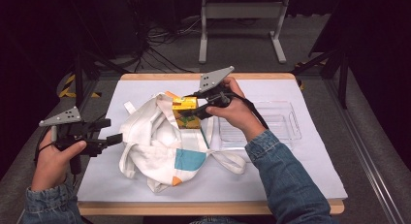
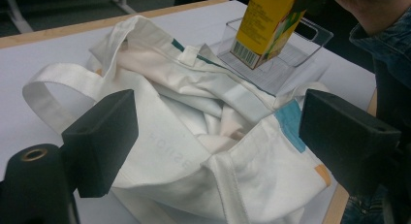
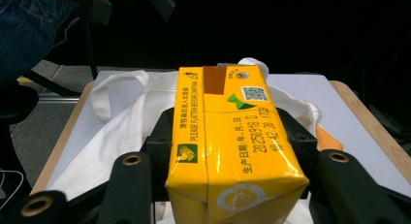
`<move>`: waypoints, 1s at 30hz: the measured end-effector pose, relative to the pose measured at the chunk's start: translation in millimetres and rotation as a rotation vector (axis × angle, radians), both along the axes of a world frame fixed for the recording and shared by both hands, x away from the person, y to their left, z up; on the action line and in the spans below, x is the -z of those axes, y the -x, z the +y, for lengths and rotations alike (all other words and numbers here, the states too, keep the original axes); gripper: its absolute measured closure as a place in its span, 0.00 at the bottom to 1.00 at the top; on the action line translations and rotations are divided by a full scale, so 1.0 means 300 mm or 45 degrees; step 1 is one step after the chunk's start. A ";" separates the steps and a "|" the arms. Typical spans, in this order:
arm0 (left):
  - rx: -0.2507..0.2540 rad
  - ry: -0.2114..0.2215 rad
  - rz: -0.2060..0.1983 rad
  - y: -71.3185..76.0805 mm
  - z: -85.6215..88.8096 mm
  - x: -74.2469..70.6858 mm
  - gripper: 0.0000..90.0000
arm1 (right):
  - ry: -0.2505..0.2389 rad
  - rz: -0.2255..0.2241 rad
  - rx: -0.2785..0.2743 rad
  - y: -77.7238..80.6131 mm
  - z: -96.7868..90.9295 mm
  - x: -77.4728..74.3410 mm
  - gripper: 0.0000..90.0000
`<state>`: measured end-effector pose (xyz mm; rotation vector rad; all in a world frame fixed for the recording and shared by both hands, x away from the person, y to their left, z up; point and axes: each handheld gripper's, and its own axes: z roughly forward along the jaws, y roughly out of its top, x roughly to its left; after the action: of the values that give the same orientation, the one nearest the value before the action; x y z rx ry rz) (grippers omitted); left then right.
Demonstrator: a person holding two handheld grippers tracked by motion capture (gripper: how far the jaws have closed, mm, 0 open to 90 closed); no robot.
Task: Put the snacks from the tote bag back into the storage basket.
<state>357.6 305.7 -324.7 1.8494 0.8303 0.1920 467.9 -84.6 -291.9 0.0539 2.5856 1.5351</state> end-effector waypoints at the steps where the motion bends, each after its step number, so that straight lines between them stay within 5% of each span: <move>1: 0.000 -0.005 0.000 -0.001 -0.002 0.001 0.17 | 0.000 -0.001 0.006 0.001 -0.013 -0.005 0.58; 14: 0.000 -0.008 0.002 -0.002 -0.004 0.004 0.17 | -0.012 -0.006 0.063 0.018 -0.169 -0.061 0.58; 30: 0.004 -0.020 0.012 0.000 -0.005 0.009 0.16 | 0.011 -0.045 0.153 0.021 -0.320 -0.065 0.58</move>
<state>357.5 304.1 -327.4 1.8676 0.8343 0.1884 461.5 -180.5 -272.5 0.1761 2.5119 1.4698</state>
